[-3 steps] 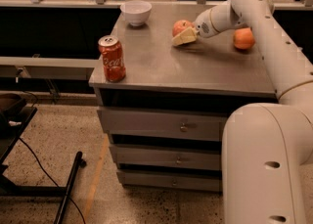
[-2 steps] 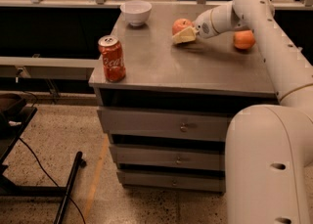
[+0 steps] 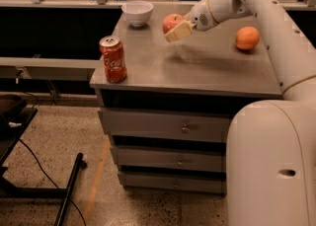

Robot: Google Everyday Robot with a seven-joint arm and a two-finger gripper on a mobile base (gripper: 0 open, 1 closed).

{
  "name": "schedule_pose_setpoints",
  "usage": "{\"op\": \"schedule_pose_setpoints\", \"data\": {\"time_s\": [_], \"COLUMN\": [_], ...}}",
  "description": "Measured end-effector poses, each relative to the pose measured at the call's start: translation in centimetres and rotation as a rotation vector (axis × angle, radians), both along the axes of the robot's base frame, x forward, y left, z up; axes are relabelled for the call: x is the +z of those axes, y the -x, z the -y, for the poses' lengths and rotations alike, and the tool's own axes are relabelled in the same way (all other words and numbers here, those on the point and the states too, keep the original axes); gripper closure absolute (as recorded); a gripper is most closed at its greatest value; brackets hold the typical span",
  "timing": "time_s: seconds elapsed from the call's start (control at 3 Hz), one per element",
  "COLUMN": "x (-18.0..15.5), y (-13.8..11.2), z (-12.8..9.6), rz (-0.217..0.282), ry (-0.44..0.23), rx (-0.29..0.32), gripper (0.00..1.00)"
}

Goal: Move apple near coke can

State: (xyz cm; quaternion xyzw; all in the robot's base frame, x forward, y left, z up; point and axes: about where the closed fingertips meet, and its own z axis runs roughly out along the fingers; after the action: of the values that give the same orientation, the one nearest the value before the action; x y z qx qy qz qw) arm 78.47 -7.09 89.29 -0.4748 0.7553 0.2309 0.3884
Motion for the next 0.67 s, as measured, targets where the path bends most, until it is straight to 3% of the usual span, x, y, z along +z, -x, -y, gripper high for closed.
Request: {"op": "schedule_pose_setpoints", "data": {"time_s": [0.33, 0.67], "x": [0.3, -2.6], "y": [5.4, 7.1], "z": [-4.3, -5.7], "rz": [-0.085, -0.153], "ry": [0.033, 0.053], "rx": [0.129, 0.167], "gripper": [1.0, 1.0]}}
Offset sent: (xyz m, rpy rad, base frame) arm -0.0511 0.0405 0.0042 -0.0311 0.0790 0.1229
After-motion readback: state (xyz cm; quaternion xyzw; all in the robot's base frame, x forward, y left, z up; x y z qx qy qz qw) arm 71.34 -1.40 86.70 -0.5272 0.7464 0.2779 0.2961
